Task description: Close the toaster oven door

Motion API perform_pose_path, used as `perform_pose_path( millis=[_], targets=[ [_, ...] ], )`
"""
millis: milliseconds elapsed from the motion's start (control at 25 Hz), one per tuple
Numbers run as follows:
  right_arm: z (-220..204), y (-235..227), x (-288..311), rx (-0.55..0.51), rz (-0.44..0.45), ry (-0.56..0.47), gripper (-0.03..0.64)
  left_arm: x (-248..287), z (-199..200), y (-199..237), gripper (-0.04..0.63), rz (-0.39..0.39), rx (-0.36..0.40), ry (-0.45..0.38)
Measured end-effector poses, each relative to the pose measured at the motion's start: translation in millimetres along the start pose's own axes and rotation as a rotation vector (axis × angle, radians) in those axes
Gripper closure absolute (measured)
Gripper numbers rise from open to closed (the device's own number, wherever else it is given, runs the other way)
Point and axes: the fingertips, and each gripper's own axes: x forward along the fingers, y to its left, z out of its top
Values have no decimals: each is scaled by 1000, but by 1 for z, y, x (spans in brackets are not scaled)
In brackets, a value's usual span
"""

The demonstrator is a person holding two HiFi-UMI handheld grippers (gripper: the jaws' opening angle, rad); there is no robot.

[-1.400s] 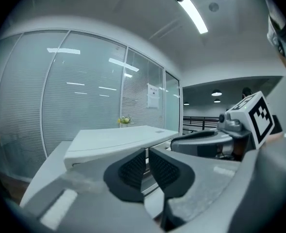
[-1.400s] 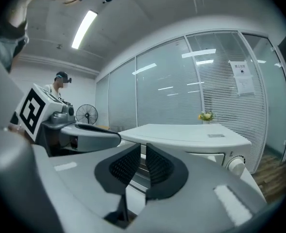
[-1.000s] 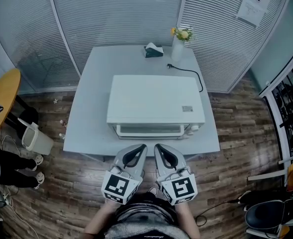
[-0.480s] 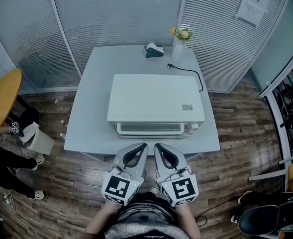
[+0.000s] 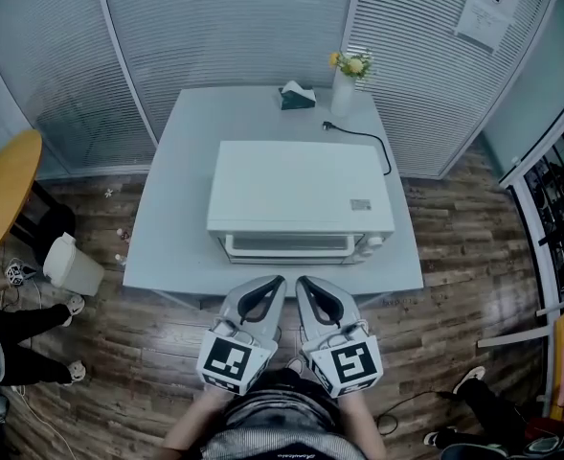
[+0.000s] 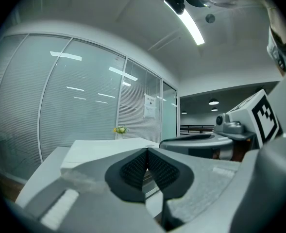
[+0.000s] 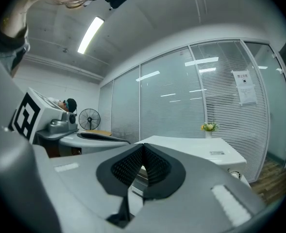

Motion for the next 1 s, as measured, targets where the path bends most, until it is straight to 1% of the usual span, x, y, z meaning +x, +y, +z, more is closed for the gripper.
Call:
perform_pose_path(
  millis=[160,320,720,1000],
  targets=[
    [-3,2,-1,-5,0,12,615,-1,-3,0,591,4,17,5],
    [-5,3,-1,-7,0,19,615,-1,-2,0,591,7,4,1],
    [-6,7,-1,-13,-1,25,615,-5,-1,2,591,12,1,-6],
    [-6,9,-1,-15,0,29,615,-7,-4,2,591,14,19,5]
  ],
)
